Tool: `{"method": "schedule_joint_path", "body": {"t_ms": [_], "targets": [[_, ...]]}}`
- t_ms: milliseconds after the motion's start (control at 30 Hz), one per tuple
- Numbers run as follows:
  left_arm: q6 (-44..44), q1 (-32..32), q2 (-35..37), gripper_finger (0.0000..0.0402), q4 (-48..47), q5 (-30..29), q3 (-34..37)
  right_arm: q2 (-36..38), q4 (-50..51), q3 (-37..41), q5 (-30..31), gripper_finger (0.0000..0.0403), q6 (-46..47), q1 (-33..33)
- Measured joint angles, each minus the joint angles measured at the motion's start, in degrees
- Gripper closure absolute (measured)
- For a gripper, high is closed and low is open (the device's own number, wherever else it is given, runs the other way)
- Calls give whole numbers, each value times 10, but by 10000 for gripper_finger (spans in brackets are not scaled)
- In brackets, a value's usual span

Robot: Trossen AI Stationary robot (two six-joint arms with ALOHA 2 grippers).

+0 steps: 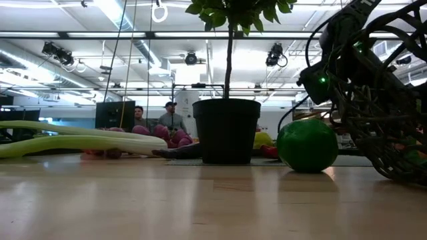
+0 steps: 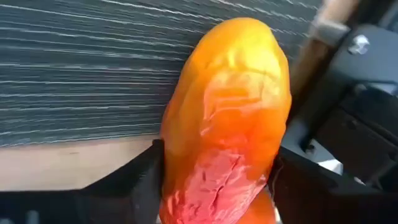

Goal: Build produce basket
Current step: Put the red mango into the brown wire basket

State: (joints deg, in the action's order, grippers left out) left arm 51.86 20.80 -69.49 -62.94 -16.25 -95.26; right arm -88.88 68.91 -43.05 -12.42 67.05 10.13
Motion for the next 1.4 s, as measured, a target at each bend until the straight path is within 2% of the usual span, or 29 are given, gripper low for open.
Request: {"method": "schedule_joint_path", "body": {"t_ms": [200,400,600,700,900,1000,1233,1400], "targets": [[0,1,0,170,0,0,0,0,33,-38,21,162,-60,4],[0,-1,0,170,0,0,0,13,126,-143,46,162,-129,6],[3,-7,-6,170,0,-10,-1,49,192,-277,47,161,-96,-13],[4,-7,-9,170,1,-16,-1,63,198,-320,19,161,-69,-35],[16,-7,-17,170,1,-34,-1,73,202,-342,-110,160,-38,-92],[16,-7,-21,170,1,-34,-1,73,197,-342,-153,160,-16,-130],[14,-7,-22,170,1,-34,-1,70,177,-342,-161,157,58,-208],[9,-7,-22,170,0,-34,-1,70,155,-342,-136,133,100,-246]]}}
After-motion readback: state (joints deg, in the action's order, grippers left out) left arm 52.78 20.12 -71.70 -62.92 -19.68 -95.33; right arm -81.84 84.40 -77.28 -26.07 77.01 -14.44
